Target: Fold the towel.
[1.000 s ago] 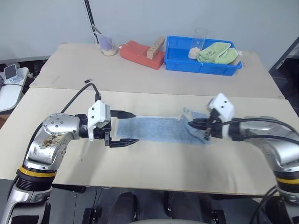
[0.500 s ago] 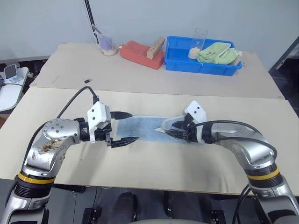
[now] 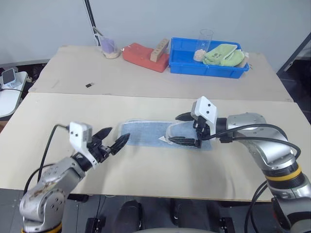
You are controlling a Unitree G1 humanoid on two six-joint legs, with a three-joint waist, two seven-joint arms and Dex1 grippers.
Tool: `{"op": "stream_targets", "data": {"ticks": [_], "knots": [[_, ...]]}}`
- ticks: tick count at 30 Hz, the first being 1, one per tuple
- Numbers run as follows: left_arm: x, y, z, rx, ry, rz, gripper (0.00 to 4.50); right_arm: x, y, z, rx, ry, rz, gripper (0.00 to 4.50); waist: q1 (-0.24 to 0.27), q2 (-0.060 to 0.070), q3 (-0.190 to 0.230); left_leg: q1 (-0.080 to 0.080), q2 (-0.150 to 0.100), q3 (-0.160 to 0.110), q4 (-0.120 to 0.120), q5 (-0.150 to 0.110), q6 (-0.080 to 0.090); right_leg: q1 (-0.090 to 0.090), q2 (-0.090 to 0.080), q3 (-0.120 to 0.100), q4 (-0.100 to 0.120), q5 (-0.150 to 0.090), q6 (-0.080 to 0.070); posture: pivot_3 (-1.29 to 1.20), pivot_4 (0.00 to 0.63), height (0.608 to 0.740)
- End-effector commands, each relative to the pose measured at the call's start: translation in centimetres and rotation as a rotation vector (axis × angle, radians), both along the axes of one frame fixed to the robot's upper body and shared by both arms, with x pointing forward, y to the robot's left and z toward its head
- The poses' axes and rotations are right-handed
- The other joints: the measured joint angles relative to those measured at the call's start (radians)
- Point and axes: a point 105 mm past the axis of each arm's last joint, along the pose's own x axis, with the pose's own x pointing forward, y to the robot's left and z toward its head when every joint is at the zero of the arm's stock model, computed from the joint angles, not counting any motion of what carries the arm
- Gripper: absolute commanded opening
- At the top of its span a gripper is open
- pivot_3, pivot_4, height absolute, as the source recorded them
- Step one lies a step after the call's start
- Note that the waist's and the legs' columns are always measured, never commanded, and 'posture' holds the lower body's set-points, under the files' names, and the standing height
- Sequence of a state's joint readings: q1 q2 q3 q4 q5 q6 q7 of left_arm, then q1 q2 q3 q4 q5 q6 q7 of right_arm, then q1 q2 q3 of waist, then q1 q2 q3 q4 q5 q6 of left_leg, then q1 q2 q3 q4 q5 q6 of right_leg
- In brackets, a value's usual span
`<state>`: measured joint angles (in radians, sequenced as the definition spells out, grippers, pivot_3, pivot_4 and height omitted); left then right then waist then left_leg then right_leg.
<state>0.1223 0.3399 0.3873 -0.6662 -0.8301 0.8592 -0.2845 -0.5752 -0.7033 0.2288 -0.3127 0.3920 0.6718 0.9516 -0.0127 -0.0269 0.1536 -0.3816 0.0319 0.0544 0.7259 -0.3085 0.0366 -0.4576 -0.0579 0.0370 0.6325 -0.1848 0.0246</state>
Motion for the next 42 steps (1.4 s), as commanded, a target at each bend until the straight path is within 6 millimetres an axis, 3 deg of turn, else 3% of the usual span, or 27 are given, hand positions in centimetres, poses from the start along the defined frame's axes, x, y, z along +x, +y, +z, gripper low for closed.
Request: {"op": "stream_targets", "data": {"ticks": [1,4,10,18,21,28,32,35,38,42], "knots": [[-0.5,0.4,0.0,-0.086,0.062,0.142,4.5,0.5,0.1,1.6,-0.001,-0.08,0.044,4.48,0.006,0.0,0.0,0.001,0.0,0.0,0.0,0.0,0.0,0.001,0.0,0.0,0.0,0.0,0.0,0.0,0.15,0.684],[-0.2,0.0,-0.8,-0.17,0.13,0.204,4.5,0.4,0.1,2.2,-0.015,-0.089,0.102,4.48,0.011,0.0,0.0,0.001,-0.001,0.0,0.0,0.0,0.0,0.001,0.0,0.0,0.0,0.0,0.0,0.0,0.15,0.684],[0.5,-2.0,-3.0,-0.148,0.282,0.196,4.5,-0.4,-0.5,3.0,-0.063,-0.065,0.213,4.48,0.012,0.0,0.0,0.0,-0.004,0.0,0.0,0.0,0.0,0.001,0.0,-0.001,-0.001,0.0,-0.001,0.0,0.15,0.684],[3.3,-3.7,-4.4,-0.192,0.383,0.213,4.5,0.1,-1.5,3.4,-0.114,-0.073,0.238,4.48,0.018,0.0,0.0,0.002,-0.004,0.0,0.0,0.0,0.0,0.002,0.0,0.0,-0.001,0.001,-0.001,0.0,0.15,0.684],[4.0,-4.5,-4.5,-0.216,0.395,0.209,3.63,0.1,-1.8,3.5,-0.116,-0.074,0.239,4.5,0.02,0.0,0.0,0.001,-0.005,0.0,0.0,0.0,0.0,0.002,0.0,0.0,-0.001,0.001,-0.001,0.0,0.15,0.684],[4.5,-4.3,-3.9,-0.199,0.348,0.221,0.23,0.1,-2.3,3.8,-0.108,-0.077,0.211,4.5,0.024,0.0,0.0,0.0,-0.006,0.0,0.0,0.0,0.0,0.002,-0.001,0.0,-0.001,0.001,-0.001,0.0,0.15,0.684],[4.8,-4.2,-3.6,-0.17,0.318,0.199,0.08,0.2,-2.9,3.9,-0.114,-0.084,0.181,4.5,0.023,0.0,0.0,0.0,-0.006,0.0,0.0,0.0,0.0,0.002,-0.001,-0.001,-0.001,0.001,-0.001,0.0,0.15,0.684],[5.2,-5.0,-2.2,-0.11,0.246,0.108,0.08,0.0,-4.0,4.2,-0.125,-0.081,0.146,4.5,0.025,0.0,0.0,0.0,-0.006,0.0,0.0,0.0,0.0,0.002,-0.001,-0.001,-0.002,0.001,-0.001,0.0,0.15,0.684],[5.7,-6.7,-0.1,-0.033,0.148,-0.026,0.08,-0.6,-5.7,4.5,-0.157,-0.065,0.099,4.5,0.028,0.0,0.0,-0.003,-0.007,0.001,0.001,0.001,-0.001,0.002,-0.001,-0.003,-0.002,0.001,-0.001,0.0,0.15,0.684],[6.2,-11.3,3.5,0.062,0.002,-0.308,0.08,-2.0,-9.1,5.0,-0.239,-0.021,-0.001,4.5,0.033,0.0,0.0,-0.004,-0.009,0.001,0.001,0.001,-0.001,0.002,-0.002,-0.003,-0.003,0.001,-0.001,0.0,0.15,0.684]]}}
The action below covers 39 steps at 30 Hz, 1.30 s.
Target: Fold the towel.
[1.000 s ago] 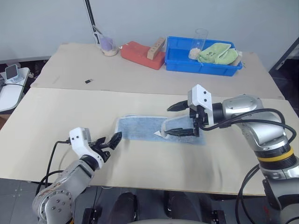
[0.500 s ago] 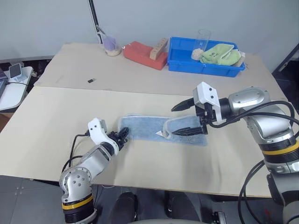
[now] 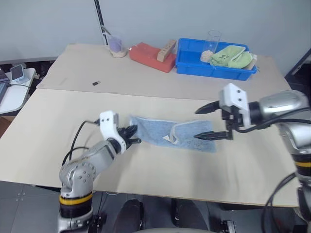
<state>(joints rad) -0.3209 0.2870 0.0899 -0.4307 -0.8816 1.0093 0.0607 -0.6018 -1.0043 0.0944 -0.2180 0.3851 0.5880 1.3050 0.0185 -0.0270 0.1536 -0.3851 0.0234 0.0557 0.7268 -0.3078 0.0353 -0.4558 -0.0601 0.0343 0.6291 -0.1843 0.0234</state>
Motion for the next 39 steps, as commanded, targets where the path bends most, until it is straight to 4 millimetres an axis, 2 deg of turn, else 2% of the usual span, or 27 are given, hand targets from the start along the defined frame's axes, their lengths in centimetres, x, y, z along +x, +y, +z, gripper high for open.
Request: {"op": "stream_targets", "data": {"ticks": [1,4,9,16,19,22,26,30,32,37,39], "knots": [[-0.4,-4.7,2.8,0.031,-0.128,-0.269,0.08,-1.4,-2.2,2.0,-0.034,-0.031,-0.067,4.5,0.003,0.0,0.0,-0.001,-0.001,0.0,0.0,0.0,0.0,0.0,-0.001,0.0,0.0,0.0,0.0,0.0,0.15,0.684],[-0.8,-8.5,3.3,0.017,-0.151,-0.459,0.08,-2.4,-3.5,2.4,-0.053,-0.019,-0.136,4.5,-0.007,0.0,0.0,0.0,-0.001,0.0,0.0,0.0,0.0,0.0,-0.001,0.001,-0.001,0.0,0.001,0.0,0.15,0.684],[-1.6,-12.7,2.7,0.019,-0.15,-0.685,0.08,-4.0,-4.2,2.6,-0.063,-0.003,-0.203,4.5,-0.015,0.0,0.0,0.0,-0.001,0.0,-0.001,0.0,0.001,0.0,0.001,0.002,0.0,-0.001,0.001,0.0,0.15,0.684],[-1.4,-15.8,1.1,0.065,-0.184,-0.823,0.08,-5.4,-4.5,2.5,-0.064,0.001,-0.277,4.5,-0.009,0.0,0.0,0.0,-0.002,-0.001,-0.001,0.0,0.001,-0.001,0.001,0.004,0.0,-0.002,0.003,0.0,0.15,0.684],[-1.8,-16.2,0.7,0.081,-0.199,-0.863,0.08,-5.7,-4.4,2.3,-0.06,0.004,-0.293,4.5,-0.007,0.0,0.0,-0.001,-0.003,-0.001,-0.001,0.0,0.001,-0.001,0.0,0.004,0.0,-0.002,0.003,0.0,0.15,0.684],[-2.5,-16.2,0.7,0.069,-0.203,-0.91,0.99,-5.6,-4.5,2.1,-0.059,0.002,-0.307,4.5,-0.007,0.0,0.0,-0.001,-0.003,-0.002,-0.001,0.0,0.001,-0.001,0.0,0.004,0.0,-0.003,0.004,0.0,0.15,0.684],[-3.0,-16.5,1.8,0.016,-0.242,-0.943,2.73,-5.0,-4.7,2.1,-0.054,-0.011,-0.324,4.5,-0.007,0.0,0.0,-0.001,-0.003,-0.003,-0.001,0.0,0.001,-0.001,0.0,0.005,0.0,-0.004,0.006,0.0,0.15,0.684],[-3.4,-15.5,3.9,-0.036,-0.322,-0.977,4.47,-3.7,-5.0,2.1,-0.035,-0.049,-0.364,4.5,-0.01,0.0,0.0,-0.001,-0.003,-0.004,-0.001,0.0,0.001,-0.001,0.0,0.005,0.0,-0.003,0.006,0.0,0.15,0.684],[-3.2,-14.1,4.8,-0.013,-0.371,-0.977,4.47,-3.0,-5.1,2.0,-0.017,-0.062,-0.386,4.5,-0.012,0.0,0.0,0.0,-0.003,-0.004,-0.001,0.0,0.001,-0.001,0.0,0.006,0.0,-0.004,0.006,0.0,0.15,0.684],[-2.3,-8.0,5.9,0.216,-0.533,-0.954,4.47,-0.9,-4.7,0.8,0.081,-0.072,-0.448,4.5,-0.022,0.001,0.0,0.001,-0.001,-0.004,-0.002,0.0,0.001,-0.001,0.002,0.006,0.001,-0.004,0.006,0.0,0.15,0.684],[-2.7,-5.6,6.1,0.313,-0.594,-0.988,4.47,0.0,-4.3,0.2,0.141,-0.067,-0.476,4.5,-0.024,0.001,0.0,0.001,-0.001,-0.004,-0.002,0.0,0.001,-0.001,0.002,0.006,0.001,-0.003,0.005,0.0,0.15,0.684]]}}
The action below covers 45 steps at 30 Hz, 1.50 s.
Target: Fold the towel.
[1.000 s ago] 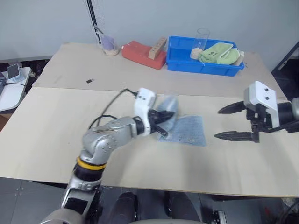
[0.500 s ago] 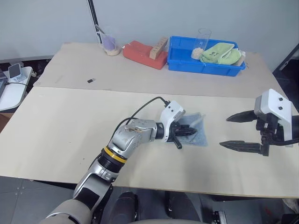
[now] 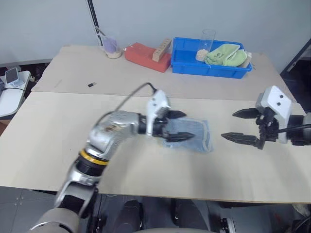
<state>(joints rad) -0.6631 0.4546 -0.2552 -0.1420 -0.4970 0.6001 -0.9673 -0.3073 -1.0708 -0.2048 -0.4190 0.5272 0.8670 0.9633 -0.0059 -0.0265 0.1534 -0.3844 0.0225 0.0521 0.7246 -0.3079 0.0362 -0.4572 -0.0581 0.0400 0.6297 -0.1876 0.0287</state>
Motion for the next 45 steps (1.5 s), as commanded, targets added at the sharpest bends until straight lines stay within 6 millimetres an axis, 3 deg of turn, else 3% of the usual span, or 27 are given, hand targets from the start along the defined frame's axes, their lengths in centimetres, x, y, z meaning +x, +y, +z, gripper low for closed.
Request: {"op": "stream_targets", "data": {"ticks": [1,4,7,14,22,25,36,39,42,45], "knots": [[-1.4,3.4,1.6,0.073,-0.186,-0.087,4.47,1.7,0.5,0.2,0.079,-0.074,-0.063,4.5,0.0,0.0,0.0,0.0,0.0,0.0,0.0,0.0,0.0,0.0,0.0,0.0,0.0,0.0,0.0,0.0,0.15,0.684],[-1.9,7.0,2.2,0.153,-0.22,-0.078,4.47,3.4,1.1,-1.2,0.179,-0.071,-0.137,4.5,-0.005,0.0,0.0,-0.001,0.0,0.001,0.0,0.0,0.0,0.0,-0.001,0.0,-0.001,0.0,-0.001,0.0,0.15,0.684],[-3.1,8.8,3.2,0.169,-0.21,-0.067,4.47,5.1,0.9,-3.4,0.202,-0.048,-0.222,4.5,-0.001,0.0,0.0,-0.002,-0.001,0.002,0.0,0.0,0.0,0.0,-0.002,0.0,-0.001,0.0,0.0,0.0,0.15,0.684],[-6.4,10.1,3.7,0.168,-0.222,-0.095,4.47,6.6,0.4,-7.4,0.236,0.096,-0.292,4.5,0.006,0.0,0.0,-0.002,-0.002,0.004,0.0,0.0,0.0,0.0,-0.002,0.0,-0.001,0.0,0.0,0.0,0.15,0.684],[-8.0,10.5,3.3,0.167,-0.178,-0.131,4.47,6.9,1.2,-8.9,0.315,0.215,-0.282,4.5,-0.003,0.001,0.0,-0.001,-0.001,0.003,0.0,0.0,0.0,0.0,0.0,0.0,0.0,0.0,0.0,0.0,0.15,0.684],[-7.7,10.3,3.1,0.161,-0.201,-0.104,4.5,7.4,1.7,-8.6,0.332,0.222,-0.258,3.69,-0.007,0.001,0.0,-0.001,0.0,0.003,0.0,0.0,0.0,0.0,0.0,-0.001,0.0,0.0,0.0,0.0,0.15,0.684],[-6.4,9.7,3.1,0.067,-0.208,-0.019,4.5,8.0,2.4,-7.6,0.347,0.188,-0.189,0.02,-0.007,0.001,0.0,-0.001,-0.001,0.003,0.0,0.0,0.0,0.0,-0.001,0.0,0.0,0.0,0.0,0.0,0.15,0.684],[-5.7,9.8,3.0,0.047,-0.21,0.015,4.5,9.3,1.8,-6.3,0.368,0.126,-0.207,0.02,-0.007,0.001,0.0,0.0,-0.001,0.004,0.0,0.0,0.0,0.0,-0.001,0.0,0.001,0.0,0.0,0.0,0.15,0.684],[-5.4,9.9,2.8,0.044,-0.217,0.027,4.5,12.4,0.0,-4.0,0.421,0.032,-0.328,0.02,-0.011,0.001,0.0,0.0,-0.001,0.004,0.0,0.0,0.0,0.0,-0.001,0.0,0.001,0.0,-0.001,0.0,0.15,0.684],[-5.3,9.9,3.0,0.043,-0.222,0.028,4.5,14.1,-1.5,-3.9,0.418,0.02,-0.423,0.02,-0.012,0.001,0.001,0.0,-0.001,0.005,-0.001,0.0,0.0,0.0,-0.001,0.0,0.001,0.001,-0.001,0.0,0.15,0.684]]}}
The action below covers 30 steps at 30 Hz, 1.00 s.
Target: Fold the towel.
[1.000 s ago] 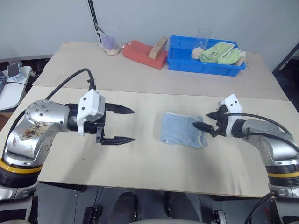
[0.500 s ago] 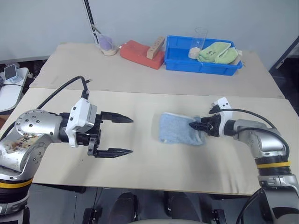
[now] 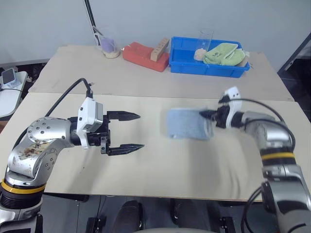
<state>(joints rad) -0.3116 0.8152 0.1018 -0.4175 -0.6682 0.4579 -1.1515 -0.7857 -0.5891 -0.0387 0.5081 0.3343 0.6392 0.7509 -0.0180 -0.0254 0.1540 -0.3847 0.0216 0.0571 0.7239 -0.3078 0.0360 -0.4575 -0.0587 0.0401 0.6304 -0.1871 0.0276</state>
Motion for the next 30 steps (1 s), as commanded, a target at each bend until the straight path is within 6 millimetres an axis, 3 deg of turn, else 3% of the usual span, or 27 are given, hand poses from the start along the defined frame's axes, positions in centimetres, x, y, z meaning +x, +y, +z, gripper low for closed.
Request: {"op": "stream_targets", "data": {"ticks": [1,6,14,19,23,27,30], "knots": [[-0.1,0.0,1.0,-0.006,-0.047,-0.002,4.5,1.5,-2.3,0.9,-0.022,-0.037,-0.108,0.02,0.002,0.0,0.0,0.0,0.0,0.0,-0.001,0.0,0.0,0.0,0.0,0.0,0.0,0.0,0.0,0.0,0.15,0.684],[0.0,0.1,0.8,0.006,-0.047,0.007,4.5,2.1,-2.9,-1.4,-0.074,0.039,-0.155,0.02,0.004,0.0,0.0,0.0,-0.001,0.0,-0.005,0.0,0.0,0.0,-0.001,0.0,-0.002,0.0,0.0,0.0,0.15,0.684],[1.5,1.2,1.3,-0.027,-0.068,0.131,4.5,2.5,-3.0,0.6,-0.116,-0.083,-0.145,2.79,-0.001,0.0,0.0,0.001,-0.001,-0.001,-0.005,0.0,0.0,-0.001,-0.001,0.001,0.0,0.0,0.0,0.0,0.15,0.684],[2.8,3.6,0.8,0.029,-0.11,0.298,4.5,0.9,-2.8,3.5,-0.188,-0.226,-0.052,4.48,0.001,0.001,0.0,0.0,-0.001,-0.002,-0.006,0.0,0.0,-0.001,-0.001,0.001,0.0,0.0,0.0,0.0,0.15,0.684],[2.6,6.8,-0.7,0.202,-0.115,0.473,4.5,-3.7,-2.4,5.0,-0.353,-0.355,0.194,4.48,0.008,0.001,0.0,0.001,-0.001,-0.003,-0.009,0.0,0.0,-0.001,-0.002,0.001,-0.001,0.0,0.0,0.0,0.15,0.684],[2.2,9.7,-1.2,0.2,-0.1,0.598,4.5,-8.5,-1.7,4.1,-0.392,-0.291,0.403,4.48,0.007,0.001,0.0,0.001,0.002,-0.003,-0.009,0.0,0.0,-0.001,-0.002,0.0,-0.003,0.0,0.001,0.0,0.15,0.684],[1.7,11.5,-2.0,0.2,-0.069,0.66,4.5,-10.0,-2.1,3.7,-0.416,-0.268,0.423,4.48,0.005,0.001,0.0,0.005,0.005,-0.002,-0.009,0.0,0.0,0.0,-0.001,0.0,-0.001,0.0,0.001,0.0,0.15,0.684]]}}
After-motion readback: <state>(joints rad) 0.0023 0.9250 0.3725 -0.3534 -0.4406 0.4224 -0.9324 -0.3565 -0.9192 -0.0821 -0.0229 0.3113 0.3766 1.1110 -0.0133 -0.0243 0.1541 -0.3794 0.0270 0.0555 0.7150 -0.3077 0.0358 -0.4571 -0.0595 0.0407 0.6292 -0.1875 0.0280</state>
